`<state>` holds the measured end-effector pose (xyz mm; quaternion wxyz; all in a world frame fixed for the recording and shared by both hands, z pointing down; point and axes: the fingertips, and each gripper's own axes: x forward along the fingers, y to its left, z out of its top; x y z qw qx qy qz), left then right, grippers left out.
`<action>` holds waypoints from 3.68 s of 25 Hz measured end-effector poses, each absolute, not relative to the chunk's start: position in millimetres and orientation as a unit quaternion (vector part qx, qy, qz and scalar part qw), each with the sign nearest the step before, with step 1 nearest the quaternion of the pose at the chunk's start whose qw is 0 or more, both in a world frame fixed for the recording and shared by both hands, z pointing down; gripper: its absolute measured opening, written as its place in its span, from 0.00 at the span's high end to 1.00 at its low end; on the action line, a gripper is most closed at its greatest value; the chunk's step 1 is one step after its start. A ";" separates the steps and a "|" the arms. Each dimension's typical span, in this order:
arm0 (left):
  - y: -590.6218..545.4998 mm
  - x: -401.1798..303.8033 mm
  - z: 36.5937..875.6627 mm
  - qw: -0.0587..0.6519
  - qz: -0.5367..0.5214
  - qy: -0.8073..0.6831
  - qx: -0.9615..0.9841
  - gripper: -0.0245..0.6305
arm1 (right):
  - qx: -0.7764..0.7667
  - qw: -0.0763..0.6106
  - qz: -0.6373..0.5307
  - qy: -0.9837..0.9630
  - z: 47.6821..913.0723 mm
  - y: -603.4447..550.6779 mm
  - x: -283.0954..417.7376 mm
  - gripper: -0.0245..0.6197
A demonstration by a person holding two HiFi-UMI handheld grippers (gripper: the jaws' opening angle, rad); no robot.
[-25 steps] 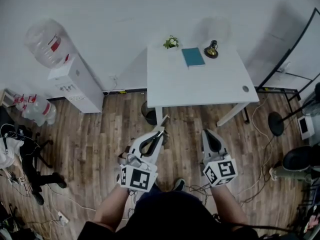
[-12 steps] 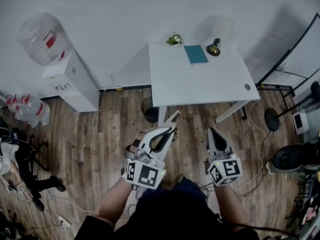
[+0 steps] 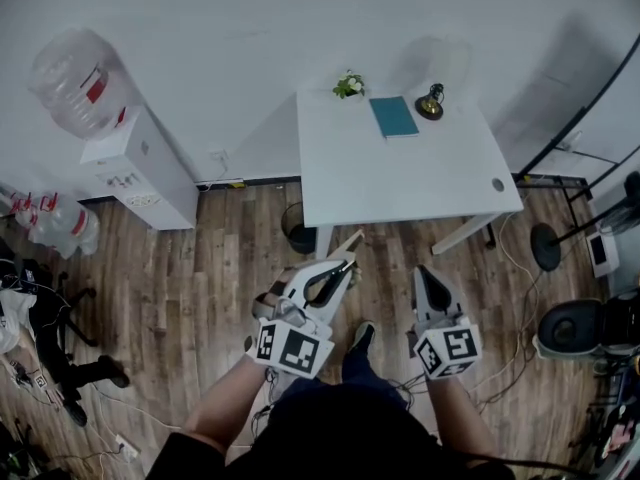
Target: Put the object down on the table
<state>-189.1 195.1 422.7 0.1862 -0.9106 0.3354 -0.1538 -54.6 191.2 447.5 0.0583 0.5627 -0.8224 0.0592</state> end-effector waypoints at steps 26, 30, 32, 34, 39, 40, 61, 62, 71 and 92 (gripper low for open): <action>40.9 -18.2 448.2 0.163 -0.241 0.380 -0.878 0.92 | 0.517 0.000 0.103 -0.850 464.3 19.7 118.5 0.95; 18.6 -13.8 455.6 0.154 -0.243 0.380 -0.879 0.92 | 0.523 0.001 0.108 -0.845 465.9 7.0 128.5 0.95; 6.1 -10.7 461.8 0.147 -0.243 0.377 -0.882 0.92 | 0.529 0.003 0.111 -0.841 469.2 -0.8 134.4 0.95; -7.4 -7.1 469.3 0.141 -0.242 0.372 -0.885 0.92 | 0.537 0.007 0.113 -0.836 473.2 -9.6 141.3 0.95; -49.0 0.6 489.0 0.125 -0.240 0.359 -0.893 0.92 | 0.552 0.023 0.113 -0.826 478.3 -41.3 153.1 0.95; -58.5 2.4 492.4 0.122 -0.238 0.357 -0.895 0.92 | 0.554 0.028 0.114 -0.825 480.0 -49.7 154.8 0.95; -223.3 -31.3 557.4 0.076 -0.239 0.345 -0.905 0.92 | 0.567 0.082 0.118 -0.811 492.5 -188.5 107.3 0.95; -228.6 -31.4 561.6 0.076 -0.242 0.343 -0.904 0.92 | 0.566 0.084 0.121 -0.811 495.5 -191.3 105.6 0.95; -275.2 -23.6 602.5 0.079 -0.282 0.356 -0.887 0.92 | 0.538 0.101 0.152 -0.823 530.1 -214.8 107.8 0.95; -341.9 7.4 690.7 0.080 -0.332 0.371 -0.863 0.92 | 0.529 0.130 0.198 -0.815 576.0 -256.1 166.7 0.95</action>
